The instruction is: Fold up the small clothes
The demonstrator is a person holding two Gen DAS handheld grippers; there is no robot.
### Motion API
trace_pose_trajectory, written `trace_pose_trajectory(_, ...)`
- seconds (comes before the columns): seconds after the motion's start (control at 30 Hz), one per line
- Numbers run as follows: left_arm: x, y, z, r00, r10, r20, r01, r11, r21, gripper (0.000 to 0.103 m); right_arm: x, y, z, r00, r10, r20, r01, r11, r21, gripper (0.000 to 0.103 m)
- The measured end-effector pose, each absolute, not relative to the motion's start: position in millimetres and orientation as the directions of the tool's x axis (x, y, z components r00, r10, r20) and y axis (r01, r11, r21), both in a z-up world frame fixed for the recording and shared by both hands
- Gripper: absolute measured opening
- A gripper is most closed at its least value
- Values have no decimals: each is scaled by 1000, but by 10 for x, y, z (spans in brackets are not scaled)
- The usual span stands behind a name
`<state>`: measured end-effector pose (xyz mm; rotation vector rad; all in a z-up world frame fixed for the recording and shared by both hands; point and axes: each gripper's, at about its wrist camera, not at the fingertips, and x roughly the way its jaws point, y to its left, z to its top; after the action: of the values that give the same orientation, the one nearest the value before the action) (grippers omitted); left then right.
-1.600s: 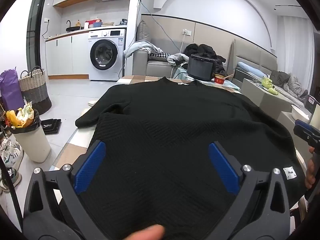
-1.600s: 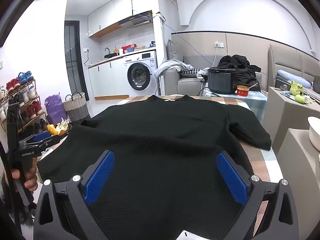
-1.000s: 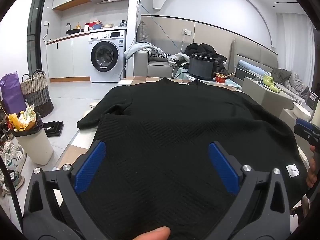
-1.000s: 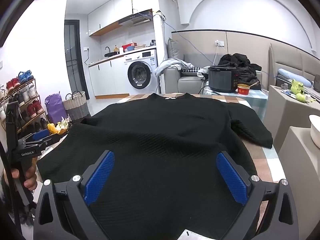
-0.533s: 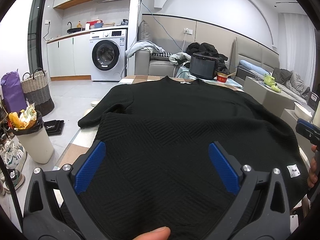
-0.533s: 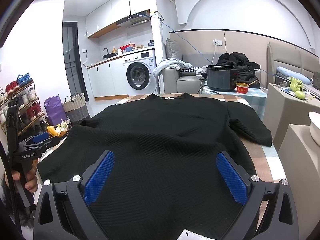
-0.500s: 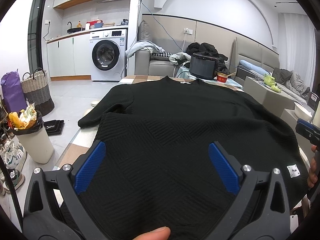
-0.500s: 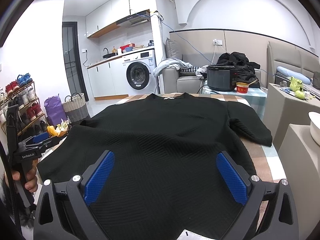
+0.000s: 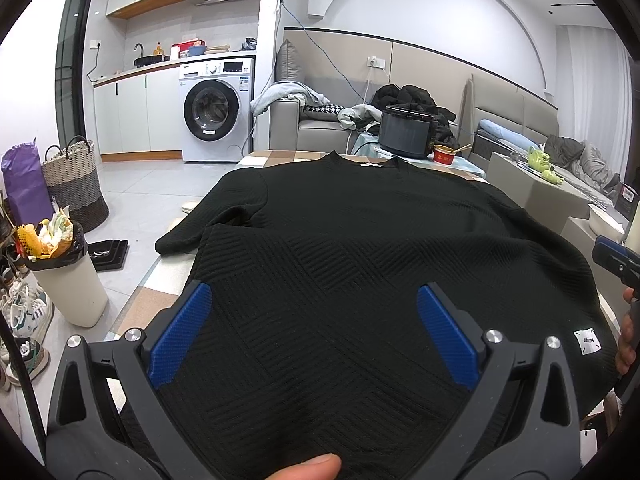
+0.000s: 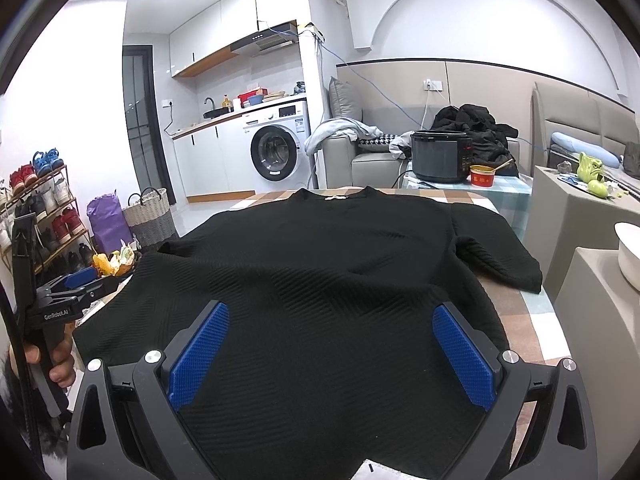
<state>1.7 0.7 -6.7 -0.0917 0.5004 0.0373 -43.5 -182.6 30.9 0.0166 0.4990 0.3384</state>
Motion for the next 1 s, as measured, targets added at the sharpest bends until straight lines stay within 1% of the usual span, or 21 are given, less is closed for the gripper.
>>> trace_pose_trajectory(1.0,38,-21,-92,877,19,-481,-57,996,-64,102,-435,-1831,271,821,328,-467,-322,942,94,103)
